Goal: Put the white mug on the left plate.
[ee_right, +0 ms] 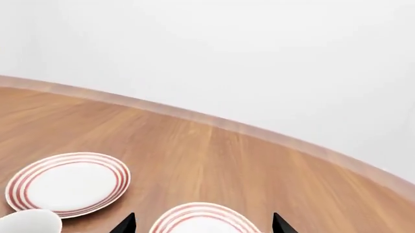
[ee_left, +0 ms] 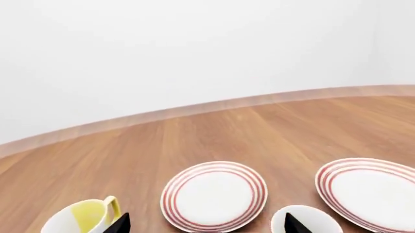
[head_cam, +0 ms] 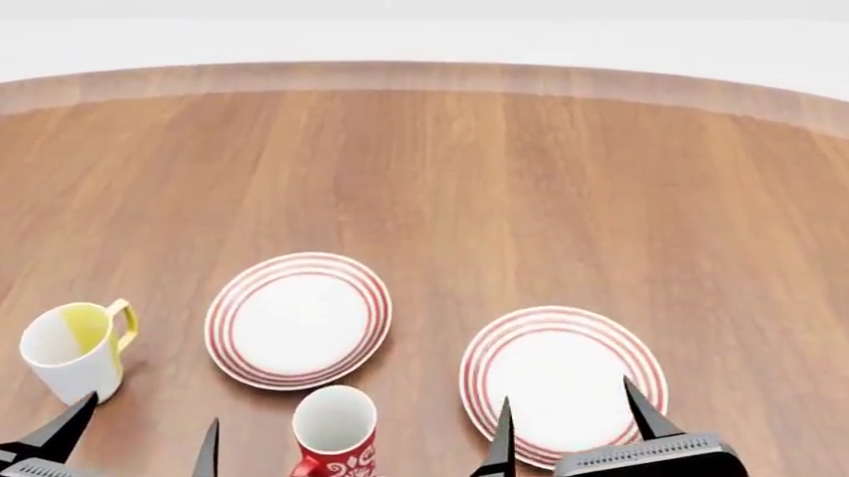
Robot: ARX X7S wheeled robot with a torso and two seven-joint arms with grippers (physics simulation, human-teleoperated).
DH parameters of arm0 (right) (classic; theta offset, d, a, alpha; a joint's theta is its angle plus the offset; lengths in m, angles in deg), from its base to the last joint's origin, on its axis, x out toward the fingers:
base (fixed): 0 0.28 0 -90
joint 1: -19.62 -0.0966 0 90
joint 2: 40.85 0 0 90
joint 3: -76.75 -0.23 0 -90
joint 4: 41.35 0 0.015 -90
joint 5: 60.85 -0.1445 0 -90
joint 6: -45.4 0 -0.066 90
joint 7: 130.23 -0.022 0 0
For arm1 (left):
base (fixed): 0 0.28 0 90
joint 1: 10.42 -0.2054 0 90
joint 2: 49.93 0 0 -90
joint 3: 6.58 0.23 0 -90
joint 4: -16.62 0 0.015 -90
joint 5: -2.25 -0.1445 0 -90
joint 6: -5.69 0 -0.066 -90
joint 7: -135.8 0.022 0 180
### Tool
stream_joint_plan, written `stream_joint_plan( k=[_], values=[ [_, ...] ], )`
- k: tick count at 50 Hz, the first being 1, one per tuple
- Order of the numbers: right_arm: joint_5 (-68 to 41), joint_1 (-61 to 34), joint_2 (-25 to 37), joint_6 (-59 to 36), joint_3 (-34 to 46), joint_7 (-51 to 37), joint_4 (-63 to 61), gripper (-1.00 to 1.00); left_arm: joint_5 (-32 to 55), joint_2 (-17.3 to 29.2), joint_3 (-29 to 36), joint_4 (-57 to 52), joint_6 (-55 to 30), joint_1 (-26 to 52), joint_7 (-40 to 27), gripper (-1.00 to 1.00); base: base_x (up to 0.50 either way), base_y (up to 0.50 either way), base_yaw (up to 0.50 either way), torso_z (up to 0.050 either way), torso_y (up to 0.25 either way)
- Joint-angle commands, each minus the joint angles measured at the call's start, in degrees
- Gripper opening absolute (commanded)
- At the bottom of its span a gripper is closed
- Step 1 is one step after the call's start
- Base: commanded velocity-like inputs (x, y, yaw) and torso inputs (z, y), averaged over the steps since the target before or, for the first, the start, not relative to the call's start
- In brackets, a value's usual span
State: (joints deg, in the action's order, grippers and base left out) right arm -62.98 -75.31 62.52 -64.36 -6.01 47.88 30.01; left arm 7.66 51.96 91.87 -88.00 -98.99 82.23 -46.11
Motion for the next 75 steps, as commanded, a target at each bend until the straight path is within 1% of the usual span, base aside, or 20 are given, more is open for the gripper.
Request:
stream_joint_plan(
  k=[1, 24, 43, 49, 55, 58, 59, 60, 61, 62, 66, 70, 75],
  values=[
    [-0.35, -0.27, 0.27, -0.08, 0.28, -0.31, 0.05, 1.0, 0.27, 0.3, 0.22, 0.26, 0.41, -0.14, -0.35, 1.0, 0.27, 0.0, 0.0, 0.0, 0.0],
    [-1.07, 0.24, 0.73, 1.1, 0.61, -1.07, 0.41, 1.0, 0.32, 0.67, 1.12, 0.86, 1.37, -0.33, -1.17, 1.0, 0.27, 0.0, 0.0, 0.0, 0.0],
    [-1.52, 0.18, 0.99, 1.69, 0.99, -1.71, 1.14, 1.0, 0.77, 1.04, 1.65, 1.17, 1.78, -0.32, -1.61, 1.0, 0.35, 0.09, 0.0, 0.0, 0.001],
    [-1.75, 0.61, 1.22, 1.94, 0.96, -1.87, 0.7, 1.0, 1.03, 1.35, 1.79, 0.34, 1.61, -0.71, -1.75, 1.0, 0.01, 0.0, 0.0, 0.0, 0.002],
    [-1.8, 0.61, 1.43, 2.03, 1.06, -2.03, 0.82, 1.0, 0.52, 2.86, 2.84, -0.57, 2.94, -1.54, -0.53, 1.0, 0.0, 0.0, 0.0, 0.0, 0.0],
    [-2.04, 0.74, 1.55, 2.53, 0.94, -2.0, 1.33, 1.0, 0.11, 4.49, 3.12, -1.99, 3.86, -2.51, 0.44, 1.0, 0.0, 0.0, 0.0, 0.0, 0.0],
    [-2.06, 0.73, 1.6, 2.71, 0.93, -1.99, 1.58, 1.0, -0.27, 5.11, 3.43, -2.49, 3.95, -2.98, 0.75, 1.0, 0.0, 0.0, 0.0, 0.0, 0.0],
    [-2.18, 0.77, 1.62, 2.77, 0.85, -2.0, 1.72, 1.0, -2.51, 6.26, 4.3, -2.3, 6.55, -3.95, 0.72, 1.0, 0.0, 0.0, 0.0, 0.0, 0.0],
    [-2.19, 0.79, 1.65, 2.88, 0.85, -2.03, 1.82, 1.0, -3.36, 6.63, 4.52, -2.32, 7.23, -4.31, 0.5, 1.0, 0.0, 0.0, 0.0, 0.0, 0.0],
    [-2.23, 0.87, 1.65, 3.17, 0.8, -2.08, 2.01, 1.0, -3.53, 6.95, 4.41, -2.76, 6.31, -4.89, 0.33, 1.0, 0.0, 0.0, 0.0, 0.0, 0.0],
    [-2.05, 1.03, 1.65, 4.05, 1.11, -2.21, 2.99, 1.0, -0.95, 8.45, 3.09, -4.12, 8.85, -7.51, 1.82, 1.0, 0.0, 0.0, 0.0, 0.0, 0.0],
    [-1.7, 1.49, 1.99, 4.14, 1.21, -2.52, 2.21, 1.0, -0.05, 11.78, 3.53, -3.78, 15.54, -10.96, 5.55, 1.0, 0.0, 0.0, 0.0, 0.0, 0.0],
    [-2.05, 1.44, 2.06, 3.24, 1.16, -2.68, 1.54, 1.0, 3.08, 13.81, 1.73, -3.46, 18.38, -13.33, 7.49, 1.0, 0.0, 0.0, 0.0, 0.0, 0.0]
  ],
)
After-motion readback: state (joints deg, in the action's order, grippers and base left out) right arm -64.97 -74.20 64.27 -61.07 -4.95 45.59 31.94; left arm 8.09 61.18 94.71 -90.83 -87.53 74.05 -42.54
